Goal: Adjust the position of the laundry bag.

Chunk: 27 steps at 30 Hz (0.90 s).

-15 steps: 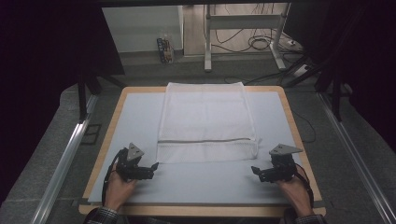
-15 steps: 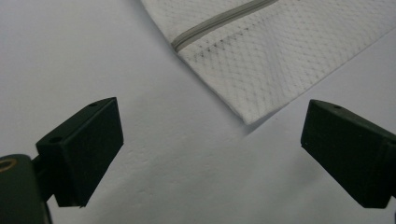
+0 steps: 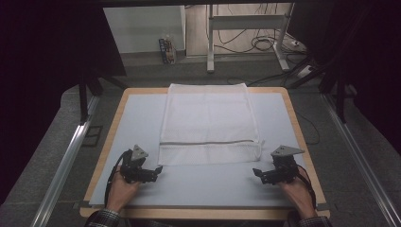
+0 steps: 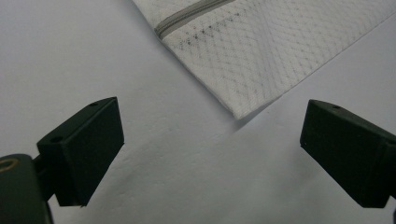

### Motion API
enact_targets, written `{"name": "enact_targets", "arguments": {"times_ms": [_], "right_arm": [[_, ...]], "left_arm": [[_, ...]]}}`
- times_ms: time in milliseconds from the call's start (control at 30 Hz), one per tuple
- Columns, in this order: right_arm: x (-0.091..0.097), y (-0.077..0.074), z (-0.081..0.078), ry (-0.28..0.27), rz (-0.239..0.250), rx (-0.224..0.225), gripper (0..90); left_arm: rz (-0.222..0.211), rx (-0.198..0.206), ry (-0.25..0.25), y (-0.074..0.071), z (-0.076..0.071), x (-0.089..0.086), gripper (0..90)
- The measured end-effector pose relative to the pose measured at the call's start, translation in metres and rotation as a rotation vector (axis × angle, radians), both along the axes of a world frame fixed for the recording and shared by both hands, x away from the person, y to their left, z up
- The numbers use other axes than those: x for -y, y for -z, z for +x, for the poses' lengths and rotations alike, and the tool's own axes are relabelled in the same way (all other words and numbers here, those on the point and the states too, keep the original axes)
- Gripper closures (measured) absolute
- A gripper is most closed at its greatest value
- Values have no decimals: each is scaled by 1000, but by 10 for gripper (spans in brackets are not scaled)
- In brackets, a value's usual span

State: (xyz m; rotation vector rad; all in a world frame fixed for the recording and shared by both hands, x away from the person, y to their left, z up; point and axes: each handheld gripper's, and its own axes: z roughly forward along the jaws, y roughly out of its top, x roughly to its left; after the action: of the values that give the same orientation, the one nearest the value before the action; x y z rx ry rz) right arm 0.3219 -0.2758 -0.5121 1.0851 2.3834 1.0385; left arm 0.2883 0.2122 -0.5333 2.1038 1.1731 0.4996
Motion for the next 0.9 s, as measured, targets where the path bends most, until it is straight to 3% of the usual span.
{"name": "enact_targets", "arguments": {"times_ms": [300, 333, 400, 600, 900], "right_arm": [[-2, 2, 2, 5, -28, -20, 0], [-2, 1, 2, 5, -30, -20, 0], [-3, 1, 2, 6, -35, -17, 0], [-6, 3, 5, 14, -64, -13, 2], [-10, 3, 8, 40, -49, -6, 3]], "left_arm": [[-25, -23, -4, 0, 3, -1, 48], [-56, -25, 5, -2, 4, -2, 45], [-67, -28, 8, -2, 4, -3, 42], [-28, -39, 4, -1, 9, -2, 38], [2, -17, -7, -3, 14, 6, 100]]}}
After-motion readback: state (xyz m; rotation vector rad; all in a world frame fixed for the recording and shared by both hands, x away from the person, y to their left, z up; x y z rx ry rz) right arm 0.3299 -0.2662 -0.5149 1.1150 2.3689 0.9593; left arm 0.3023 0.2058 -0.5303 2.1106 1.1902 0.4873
